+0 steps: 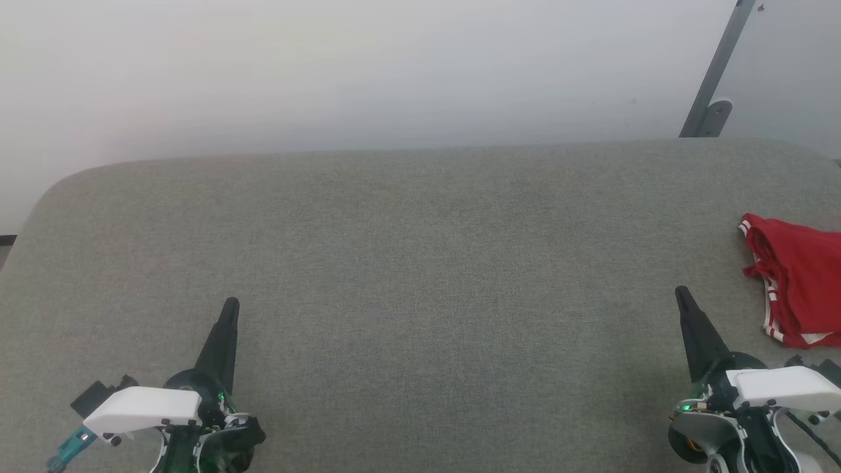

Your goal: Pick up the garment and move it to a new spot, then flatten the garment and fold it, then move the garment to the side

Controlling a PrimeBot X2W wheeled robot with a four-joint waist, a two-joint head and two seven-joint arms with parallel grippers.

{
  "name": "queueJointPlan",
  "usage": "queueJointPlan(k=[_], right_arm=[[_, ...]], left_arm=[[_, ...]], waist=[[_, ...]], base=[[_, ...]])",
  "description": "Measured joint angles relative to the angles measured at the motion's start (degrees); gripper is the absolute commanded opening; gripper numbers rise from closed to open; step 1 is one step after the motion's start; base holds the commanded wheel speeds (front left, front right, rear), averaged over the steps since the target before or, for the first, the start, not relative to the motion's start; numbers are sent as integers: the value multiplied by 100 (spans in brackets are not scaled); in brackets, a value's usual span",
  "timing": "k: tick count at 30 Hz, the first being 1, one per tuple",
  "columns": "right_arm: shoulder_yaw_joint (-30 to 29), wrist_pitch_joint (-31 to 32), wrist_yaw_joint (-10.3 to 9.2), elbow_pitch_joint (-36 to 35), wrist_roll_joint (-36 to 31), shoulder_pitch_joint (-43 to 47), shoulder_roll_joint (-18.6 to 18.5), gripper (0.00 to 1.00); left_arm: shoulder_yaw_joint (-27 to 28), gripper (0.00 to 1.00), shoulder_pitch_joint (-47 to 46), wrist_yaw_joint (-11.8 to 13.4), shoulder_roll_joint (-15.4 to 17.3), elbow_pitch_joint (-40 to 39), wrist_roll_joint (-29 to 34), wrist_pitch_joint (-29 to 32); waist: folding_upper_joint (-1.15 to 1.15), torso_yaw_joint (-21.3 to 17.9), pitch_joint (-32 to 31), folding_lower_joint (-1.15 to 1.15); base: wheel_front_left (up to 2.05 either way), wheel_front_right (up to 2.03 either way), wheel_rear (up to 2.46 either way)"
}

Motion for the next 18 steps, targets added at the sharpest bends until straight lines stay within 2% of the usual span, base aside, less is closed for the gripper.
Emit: queueJointPlan(k=[18], right_arm=[[-5,9,0,0,-1,-1,3,0]], left_arm=[[27,0,-1,0,-23,1,18,16]], waist=[[0,0,0,0]], base=[[0,0,0]])
